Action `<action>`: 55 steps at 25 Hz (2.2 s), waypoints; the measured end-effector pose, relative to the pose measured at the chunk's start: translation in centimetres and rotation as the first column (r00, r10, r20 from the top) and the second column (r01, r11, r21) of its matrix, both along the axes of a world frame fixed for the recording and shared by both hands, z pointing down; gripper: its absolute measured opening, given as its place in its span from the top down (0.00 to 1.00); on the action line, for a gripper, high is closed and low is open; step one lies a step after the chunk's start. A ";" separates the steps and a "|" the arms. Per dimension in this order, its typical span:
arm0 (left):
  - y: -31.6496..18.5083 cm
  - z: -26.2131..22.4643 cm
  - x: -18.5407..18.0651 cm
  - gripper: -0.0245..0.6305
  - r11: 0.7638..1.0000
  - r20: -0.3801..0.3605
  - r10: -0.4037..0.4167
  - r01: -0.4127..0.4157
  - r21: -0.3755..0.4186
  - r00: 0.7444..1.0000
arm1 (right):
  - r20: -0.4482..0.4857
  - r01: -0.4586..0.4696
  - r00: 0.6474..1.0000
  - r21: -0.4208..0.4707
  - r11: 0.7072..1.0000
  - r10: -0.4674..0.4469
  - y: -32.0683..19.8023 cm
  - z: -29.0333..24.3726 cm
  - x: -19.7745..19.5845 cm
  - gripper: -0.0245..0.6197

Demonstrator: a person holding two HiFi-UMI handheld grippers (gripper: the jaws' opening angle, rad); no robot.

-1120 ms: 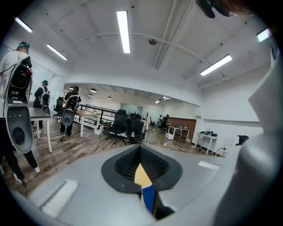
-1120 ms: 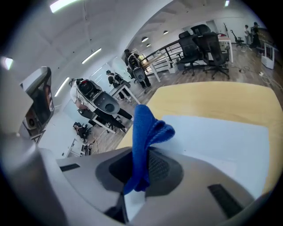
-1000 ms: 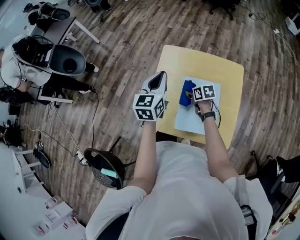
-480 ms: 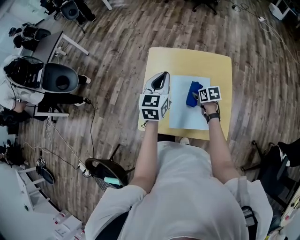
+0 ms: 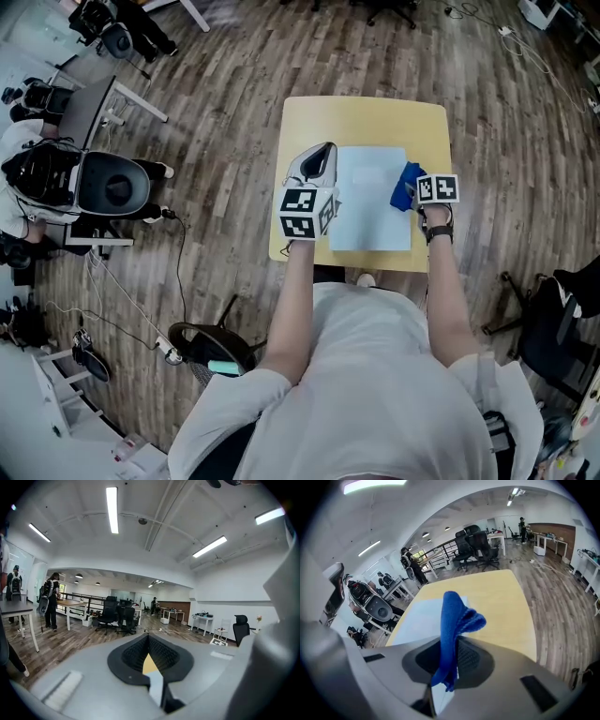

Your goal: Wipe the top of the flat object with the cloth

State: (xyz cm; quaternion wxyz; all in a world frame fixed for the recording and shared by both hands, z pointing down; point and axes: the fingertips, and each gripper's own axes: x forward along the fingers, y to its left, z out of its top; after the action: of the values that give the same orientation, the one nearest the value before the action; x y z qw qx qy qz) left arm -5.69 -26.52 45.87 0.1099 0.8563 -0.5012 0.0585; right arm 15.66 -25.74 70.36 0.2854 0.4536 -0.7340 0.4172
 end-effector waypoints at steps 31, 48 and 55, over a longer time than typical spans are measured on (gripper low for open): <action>2.5 0.6 -7.4 0.95 0.987 0.003 -0.160 0.160 -0.012 0.987 | 0.172 0.250 0.954 -0.003 0.968 -0.246 2.2 0.1 -19.3 0.87; 2.3 2.0 2.9 0.95 0.999 0.007 0.018 -0.018 -0.037 1.000 | 0.043 -0.031 0.999 0.002 1.000 0.031 4.6 1.0 -1.0 0.87; 3.2 2.7 1.6 0.95 0.998 0.030 -0.019 0.020 -0.055 0.999 | 0.075 -0.001 0.997 0.076 0.997 -0.004 4.8 -1.1 -2.7 0.87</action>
State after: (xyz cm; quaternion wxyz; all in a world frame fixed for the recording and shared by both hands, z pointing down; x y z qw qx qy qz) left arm -4.07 -23.32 48.61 0.1268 0.8470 -0.5093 0.0839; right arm 12.93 -20.92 69.24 0.2406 0.4475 -0.7598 0.4057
